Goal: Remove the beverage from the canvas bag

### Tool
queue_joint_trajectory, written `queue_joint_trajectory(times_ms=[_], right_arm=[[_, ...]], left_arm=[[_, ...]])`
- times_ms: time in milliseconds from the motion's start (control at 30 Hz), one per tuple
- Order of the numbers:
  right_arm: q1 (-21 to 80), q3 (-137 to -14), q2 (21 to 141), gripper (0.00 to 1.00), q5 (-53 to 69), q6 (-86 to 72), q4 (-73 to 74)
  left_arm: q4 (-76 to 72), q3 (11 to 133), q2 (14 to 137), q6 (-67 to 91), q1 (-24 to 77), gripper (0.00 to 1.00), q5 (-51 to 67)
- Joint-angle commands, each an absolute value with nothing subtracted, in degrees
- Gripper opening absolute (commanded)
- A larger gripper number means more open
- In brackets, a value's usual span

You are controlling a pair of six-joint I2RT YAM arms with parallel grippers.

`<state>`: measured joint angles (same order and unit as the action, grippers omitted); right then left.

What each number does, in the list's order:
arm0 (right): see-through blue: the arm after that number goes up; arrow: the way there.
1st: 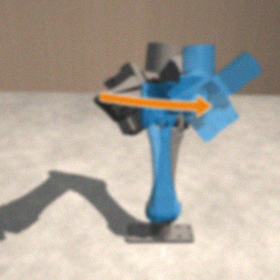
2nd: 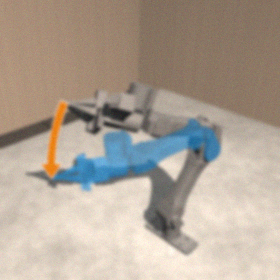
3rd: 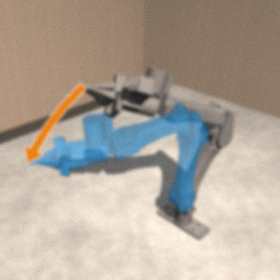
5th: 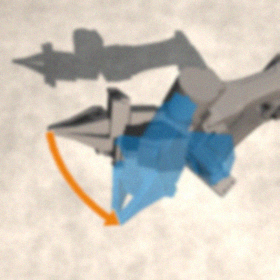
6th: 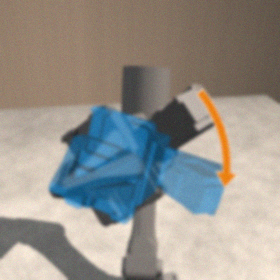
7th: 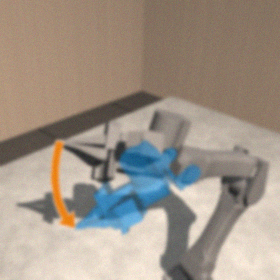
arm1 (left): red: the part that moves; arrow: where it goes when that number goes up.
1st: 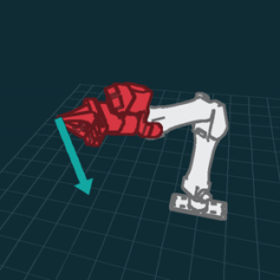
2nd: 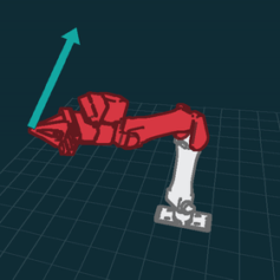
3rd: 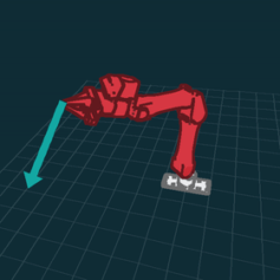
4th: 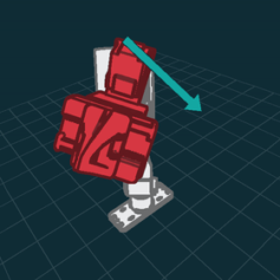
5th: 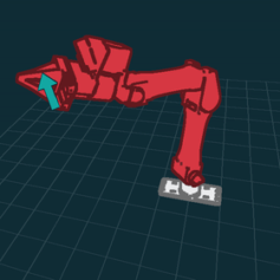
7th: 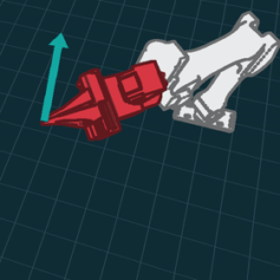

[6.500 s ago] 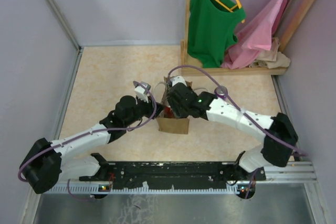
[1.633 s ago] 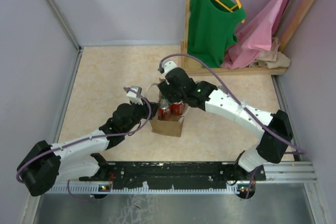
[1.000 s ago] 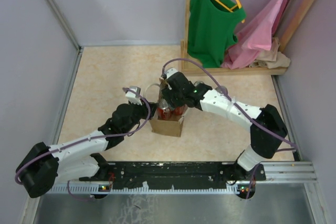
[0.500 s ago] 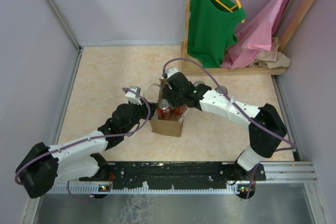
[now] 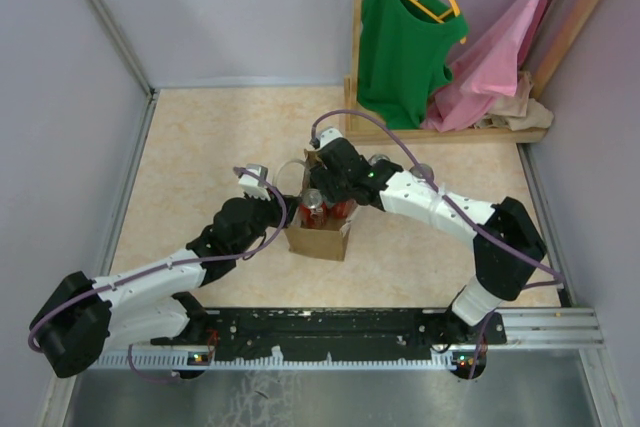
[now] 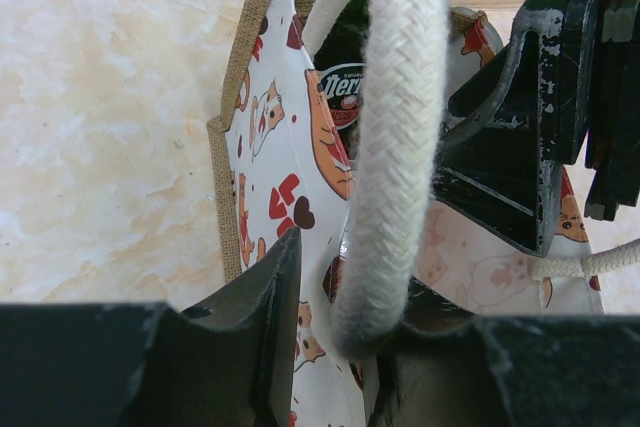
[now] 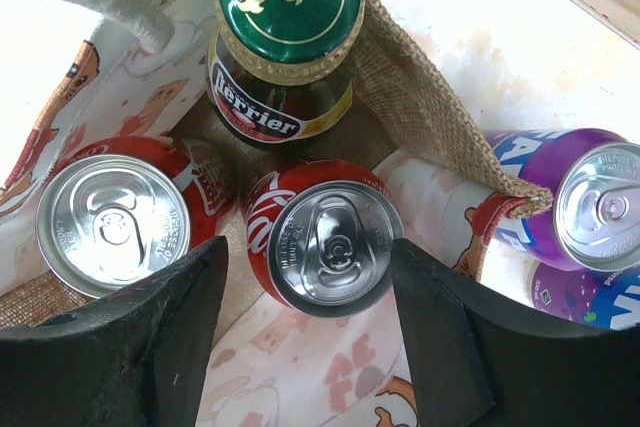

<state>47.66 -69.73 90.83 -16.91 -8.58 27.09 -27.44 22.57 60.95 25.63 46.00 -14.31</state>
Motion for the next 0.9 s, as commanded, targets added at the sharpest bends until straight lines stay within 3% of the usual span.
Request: queue_joint_trajectory(times_ms=[0,300,867], right_arm=[[47.2,-71.1,90.5,0.67,-19.8,-7.6,26.5],[47.2,-72.0,90.7,0.76,-21.0,-7.5,27.5],[48.1,-72.0,92.7,0.77,-23.5,-7.4,27.3]], left_arm=[[-25.8,22.2,61.3,24.4,46.4,0.33,-14.7],[-25.7,21.7,61.0,24.3,46.4,0.33,-14.9],[-25.6,21.5,60.6,24.4,46.4,0.33,-15.4]])
